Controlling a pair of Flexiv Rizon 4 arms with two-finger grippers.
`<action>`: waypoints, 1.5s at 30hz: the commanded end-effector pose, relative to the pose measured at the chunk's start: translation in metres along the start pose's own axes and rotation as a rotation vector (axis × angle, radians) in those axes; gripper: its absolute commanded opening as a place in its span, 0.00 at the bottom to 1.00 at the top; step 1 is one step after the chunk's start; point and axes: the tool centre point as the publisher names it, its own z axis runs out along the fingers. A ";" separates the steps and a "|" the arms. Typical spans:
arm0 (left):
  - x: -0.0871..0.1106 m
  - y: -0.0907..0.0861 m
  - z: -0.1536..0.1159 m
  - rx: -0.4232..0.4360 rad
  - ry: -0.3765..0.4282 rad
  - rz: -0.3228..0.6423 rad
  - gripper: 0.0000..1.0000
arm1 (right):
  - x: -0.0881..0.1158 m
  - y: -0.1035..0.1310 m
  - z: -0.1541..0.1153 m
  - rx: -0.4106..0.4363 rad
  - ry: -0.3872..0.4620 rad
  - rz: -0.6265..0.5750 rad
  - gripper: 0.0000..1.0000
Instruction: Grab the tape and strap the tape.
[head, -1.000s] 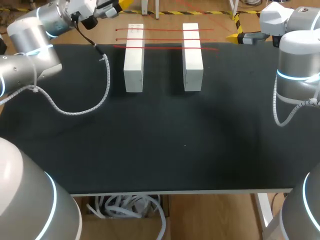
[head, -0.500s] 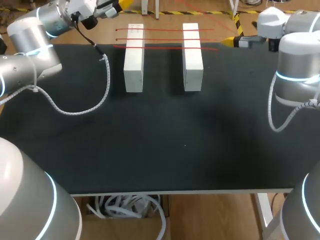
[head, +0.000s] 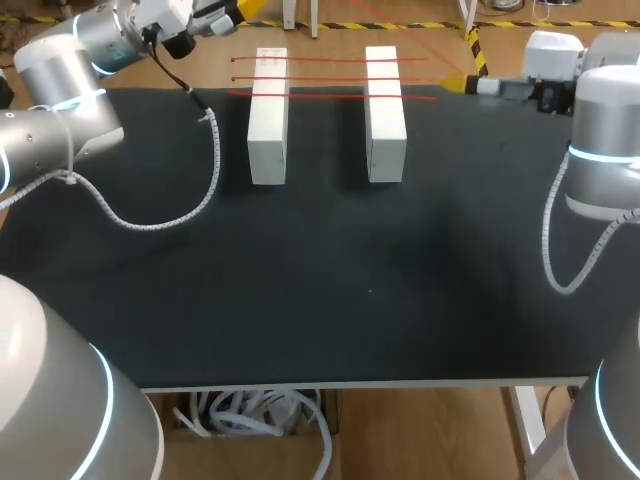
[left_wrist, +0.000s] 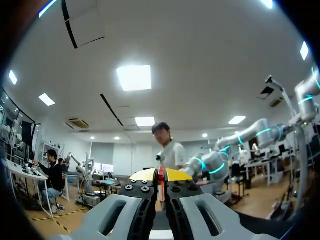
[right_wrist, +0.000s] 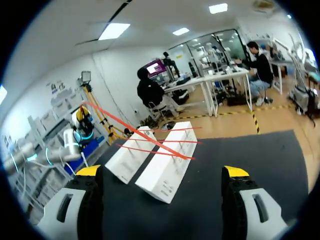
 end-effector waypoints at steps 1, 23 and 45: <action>0.001 0.000 0.000 0.000 -0.004 0.002 0.00 | 0.005 0.009 0.000 0.039 0.006 0.582 1.00; 0.001 0.000 0.000 0.000 -0.004 0.002 0.00 | 0.045 -0.001 0.007 0.149 0.068 0.466 1.00; 0.001 0.000 0.000 0.000 -0.004 0.002 0.00 | 0.026 0.021 0.006 -0.445 0.151 0.905 1.00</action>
